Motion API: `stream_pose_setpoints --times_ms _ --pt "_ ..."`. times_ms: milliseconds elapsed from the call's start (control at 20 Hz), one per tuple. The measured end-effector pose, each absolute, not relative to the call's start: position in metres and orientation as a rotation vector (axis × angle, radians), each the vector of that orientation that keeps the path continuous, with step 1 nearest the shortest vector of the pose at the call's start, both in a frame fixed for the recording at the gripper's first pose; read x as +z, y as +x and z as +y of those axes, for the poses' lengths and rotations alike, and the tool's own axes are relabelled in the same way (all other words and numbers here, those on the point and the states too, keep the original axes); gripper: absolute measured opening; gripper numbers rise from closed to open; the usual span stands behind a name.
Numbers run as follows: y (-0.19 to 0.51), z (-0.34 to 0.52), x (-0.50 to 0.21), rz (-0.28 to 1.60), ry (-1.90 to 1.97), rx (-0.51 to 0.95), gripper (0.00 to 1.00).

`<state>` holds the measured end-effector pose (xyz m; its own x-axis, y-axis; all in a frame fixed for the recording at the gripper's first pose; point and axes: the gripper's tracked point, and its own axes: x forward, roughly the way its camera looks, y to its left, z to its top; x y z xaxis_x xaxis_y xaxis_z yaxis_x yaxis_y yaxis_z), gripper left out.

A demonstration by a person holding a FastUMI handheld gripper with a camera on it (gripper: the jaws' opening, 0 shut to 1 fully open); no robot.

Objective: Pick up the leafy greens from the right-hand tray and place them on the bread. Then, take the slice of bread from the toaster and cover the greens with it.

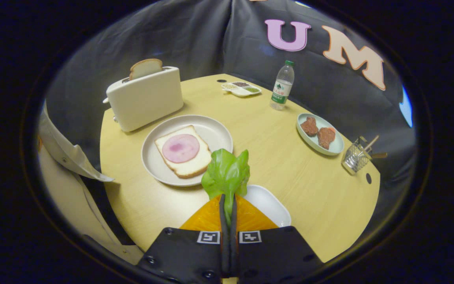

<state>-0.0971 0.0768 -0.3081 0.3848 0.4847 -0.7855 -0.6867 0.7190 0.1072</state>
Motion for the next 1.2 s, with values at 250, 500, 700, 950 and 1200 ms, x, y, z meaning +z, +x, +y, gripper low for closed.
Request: stream_pose_setpoints --times_ms 250,500,700,950,1200 --pt "-0.096 0.108 -0.296 0.883 -0.26 0.793 0.04" --pt "-0.094 0.142 -0.29 0.873 -0.26 0.846 0.04" --pt "-0.092 0.166 -0.288 0.868 -0.266 0.894 0.04" --pt "-0.094 0.196 -0.289 0.878 -0.264 0.952 0.04" --pt "-0.096 0.217 -0.298 0.907 -0.267 0.996 0.04"
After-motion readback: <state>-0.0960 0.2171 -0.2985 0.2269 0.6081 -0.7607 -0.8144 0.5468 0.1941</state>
